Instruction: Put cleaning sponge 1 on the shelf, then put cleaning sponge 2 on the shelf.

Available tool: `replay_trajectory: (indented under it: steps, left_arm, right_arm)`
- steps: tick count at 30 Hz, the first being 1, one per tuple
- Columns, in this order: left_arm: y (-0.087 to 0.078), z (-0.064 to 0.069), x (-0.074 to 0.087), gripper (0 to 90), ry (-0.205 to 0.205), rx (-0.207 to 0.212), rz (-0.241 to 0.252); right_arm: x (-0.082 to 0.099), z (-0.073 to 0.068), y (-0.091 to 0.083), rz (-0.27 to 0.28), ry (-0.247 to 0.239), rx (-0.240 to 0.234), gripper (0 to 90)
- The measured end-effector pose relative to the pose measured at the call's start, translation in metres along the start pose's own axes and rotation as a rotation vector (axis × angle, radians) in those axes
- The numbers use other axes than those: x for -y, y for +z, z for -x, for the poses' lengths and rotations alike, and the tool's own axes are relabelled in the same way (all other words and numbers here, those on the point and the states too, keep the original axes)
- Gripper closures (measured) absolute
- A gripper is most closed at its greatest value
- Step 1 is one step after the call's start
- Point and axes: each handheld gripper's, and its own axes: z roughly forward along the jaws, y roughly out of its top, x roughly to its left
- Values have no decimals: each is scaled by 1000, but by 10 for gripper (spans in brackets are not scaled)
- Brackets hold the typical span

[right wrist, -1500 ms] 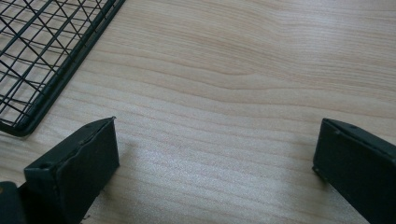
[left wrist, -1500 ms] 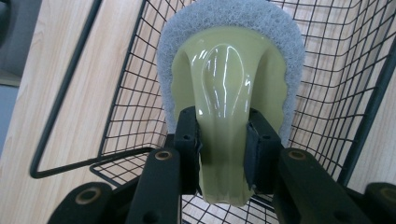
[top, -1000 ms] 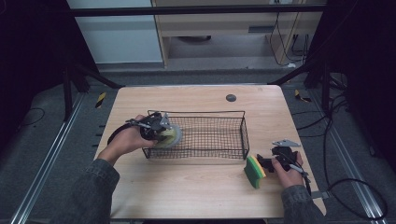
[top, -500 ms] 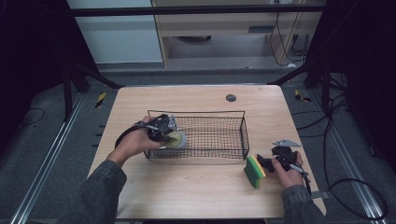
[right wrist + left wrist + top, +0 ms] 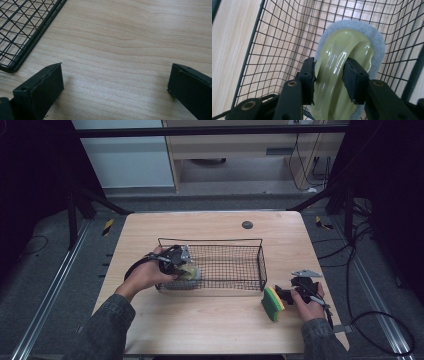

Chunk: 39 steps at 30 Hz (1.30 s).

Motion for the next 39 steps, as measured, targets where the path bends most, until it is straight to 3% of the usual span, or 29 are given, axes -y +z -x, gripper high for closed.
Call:
replay_trajectory:
  steps: [7,11,16,18,21,23,27,30,36,39]
  left_arm:
    - [-10,-2,-1,606,-23,-6,49]
    - [-16,-3,-1,591,-32,-34,65]
    - [-23,-3,0,472,-61,-104,79]
    - [-26,-3,0,385,-85,-133,96]
    - [-30,-5,2,259,-139,-164,123]
    - [-33,-6,4,166,-198,-176,156]
    - [-40,-3,6,90,-238,-196,200]
    - [-47,3,12,64,-297,-204,261]
    - [-59,27,48,47,-458,-242,399]
    - [-59,44,72,43,-545,-254,393]
  right_arm:
    - [0,0,0,0,1,0,4]
    - [0,0,0,0,1,0,4]
    - [0,0,0,0,1,0,4]
    - [0,0,0,-1,2,0,4]
    - [0,0,0,0,1,0,4]
    - [0,0,0,0,1,0,4]
    - [0,0,0,-1,4,0,4]
    - [0,0,0,0,0,0,4]
    - [0,3,-1,-1,-7,-20,24]
    - [-1,5,-5,-17,-19,-7,62]
